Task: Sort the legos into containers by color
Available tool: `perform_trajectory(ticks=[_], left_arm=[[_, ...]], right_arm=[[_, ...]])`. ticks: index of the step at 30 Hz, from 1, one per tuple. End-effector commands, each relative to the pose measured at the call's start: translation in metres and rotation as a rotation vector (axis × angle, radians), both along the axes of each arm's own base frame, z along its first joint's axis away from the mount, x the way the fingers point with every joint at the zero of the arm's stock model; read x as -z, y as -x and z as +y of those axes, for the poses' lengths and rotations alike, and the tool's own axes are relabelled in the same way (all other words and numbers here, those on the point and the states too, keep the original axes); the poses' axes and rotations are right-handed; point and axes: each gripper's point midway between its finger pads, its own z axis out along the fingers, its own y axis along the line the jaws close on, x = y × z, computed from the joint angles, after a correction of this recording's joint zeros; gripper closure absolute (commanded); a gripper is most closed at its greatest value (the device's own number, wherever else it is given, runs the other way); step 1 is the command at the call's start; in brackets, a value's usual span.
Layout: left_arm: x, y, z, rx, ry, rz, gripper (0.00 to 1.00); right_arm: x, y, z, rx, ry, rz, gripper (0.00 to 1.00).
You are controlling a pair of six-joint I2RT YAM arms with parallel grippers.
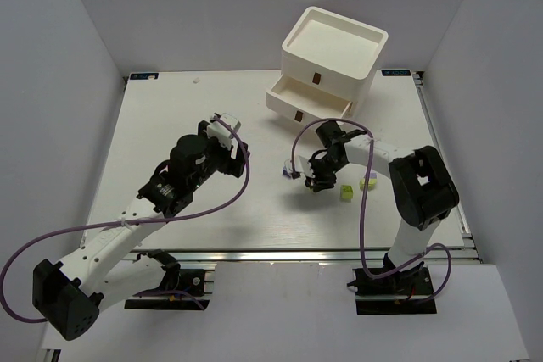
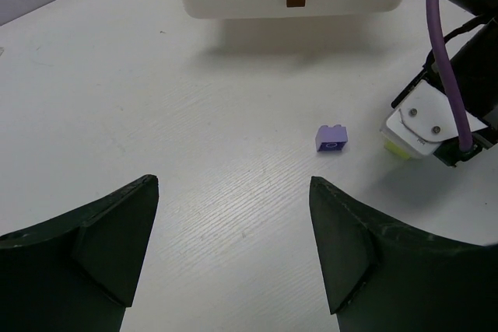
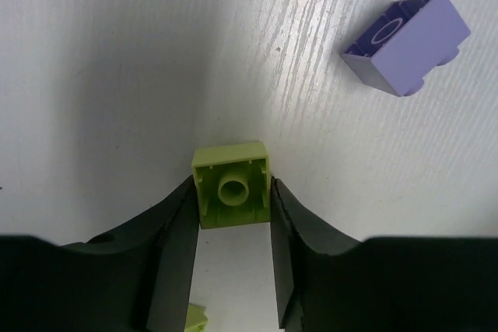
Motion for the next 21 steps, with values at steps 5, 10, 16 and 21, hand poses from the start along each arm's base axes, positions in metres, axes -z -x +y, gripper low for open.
perform_trajectory(ticks=[5,10,16,21], left_arm=[[-0.016,-0.001,0.005,-0.022,0.010,-0.044,0.12],[-0.018,0.000,0.005,-0.020,0.013,-0.055,0.12],[-0.015,0.001,0.003,-0.002,0.006,-0.051,0.12],[-0.017,0.008,-0.009,0.084,0.020,-0.066,0.12]], right_arm=[[-0.065,-0.005,0.022,0.015,-0.126,-0.013,0.98],[-0.156,-0.055,0.035,0.350,-0.269,-0.143,1.00],[-0.228,-0.120,0.013,0.683,-0.385,-0.405,1.00],[-0.239,-0.169,-0.003,0.880,-0.366,-0.529,1.00]])
